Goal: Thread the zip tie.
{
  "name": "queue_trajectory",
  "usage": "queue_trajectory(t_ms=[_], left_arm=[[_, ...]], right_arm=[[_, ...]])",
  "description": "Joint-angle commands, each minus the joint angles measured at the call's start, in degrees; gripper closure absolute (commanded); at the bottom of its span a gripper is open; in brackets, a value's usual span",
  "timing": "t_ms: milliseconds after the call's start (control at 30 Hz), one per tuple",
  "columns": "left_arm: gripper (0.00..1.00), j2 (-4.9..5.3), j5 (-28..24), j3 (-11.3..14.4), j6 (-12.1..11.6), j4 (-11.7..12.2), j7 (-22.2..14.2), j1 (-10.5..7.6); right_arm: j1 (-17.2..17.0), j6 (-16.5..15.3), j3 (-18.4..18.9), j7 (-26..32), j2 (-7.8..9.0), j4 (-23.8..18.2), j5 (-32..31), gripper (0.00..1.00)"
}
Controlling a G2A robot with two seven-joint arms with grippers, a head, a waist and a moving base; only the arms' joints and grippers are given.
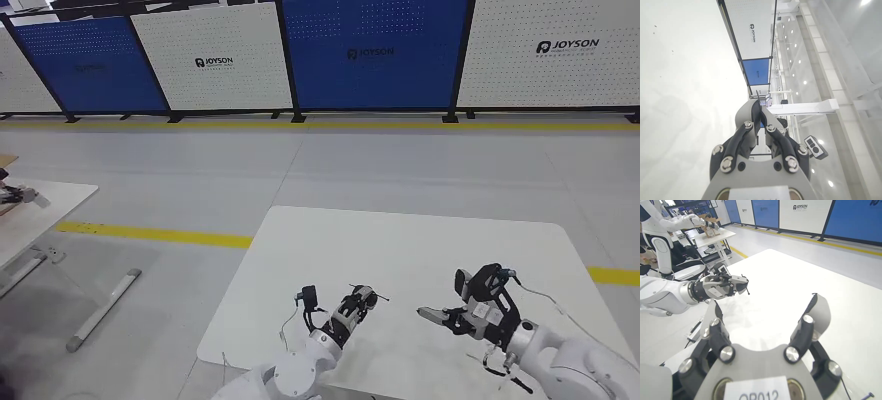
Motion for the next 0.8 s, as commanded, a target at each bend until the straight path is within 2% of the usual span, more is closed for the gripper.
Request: queue_trajectory(t_ms=[0,67,133,167,233,267,333,400,667,700,767], left_arm=[[1.0,-0.01,0.56,-0.18,0.05,0.06,0.3,-0.05],[1.0,-0.13,5.79,-0.15,0.87,-0.76,3.63,0.42],[1.0,-0.25,12.2,0.07,3.02,-1.59,8.03,0.89],[1.0,-0.39,17.78,0.64,5.61,-2.04,11.32,1.05],[1.0,-0.76,25.82,2.18,10.4,-2.62,15.25,1.14],[1.0,-1.06,29.7,3.41,13.5,-2.82,16.05,1.1],[1.0,-1.51,33.34,4.61,16.55,-2.68,16.36,0.79],[1.0,-1.95,33.39,5.03,16.74,-2.8,16.13,0.67],[1.0,-1.95,33.39,5.03,16.74,-2.8,16.13,0.67],[1.0,-1.94,33.37,5.02,16.82,-2.64,15.67,0.68],[1.0,-1.67,35.05,3.95,18.04,-1.1,11.39,-0.28]], right_arm=[[0.0,0.0,0.0,0.0,0.0,0.0,0.0,0.0],[0.0,0.0,0.0,0.0,0.0,0.0,0.0,0.0],[0.0,0.0,0.0,0.0,0.0,0.0,0.0,0.0],[0.0,0.0,0.0,0.0,0.0,0.0,0.0,0.0],[0.0,0.0,0.0,0.0,0.0,0.0,0.0,0.0],[0.0,0.0,0.0,0.0,0.0,0.0,0.0,0.0],[0.0,0.0,0.0,0.0,0.0,0.0,0.0,0.0],[0.0,0.0,0.0,0.0,0.0,0.0,0.0,0.0],[-0.34,0.18,0.34,0.1,-0.13,0.3,1.32,0.0],[-0.55,0.0,0.44,0.69,-0.17,0.19,3.91,0.0],[-0.25,0.0,0.95,3.92,0.09,0.04,9.65,0.0]])
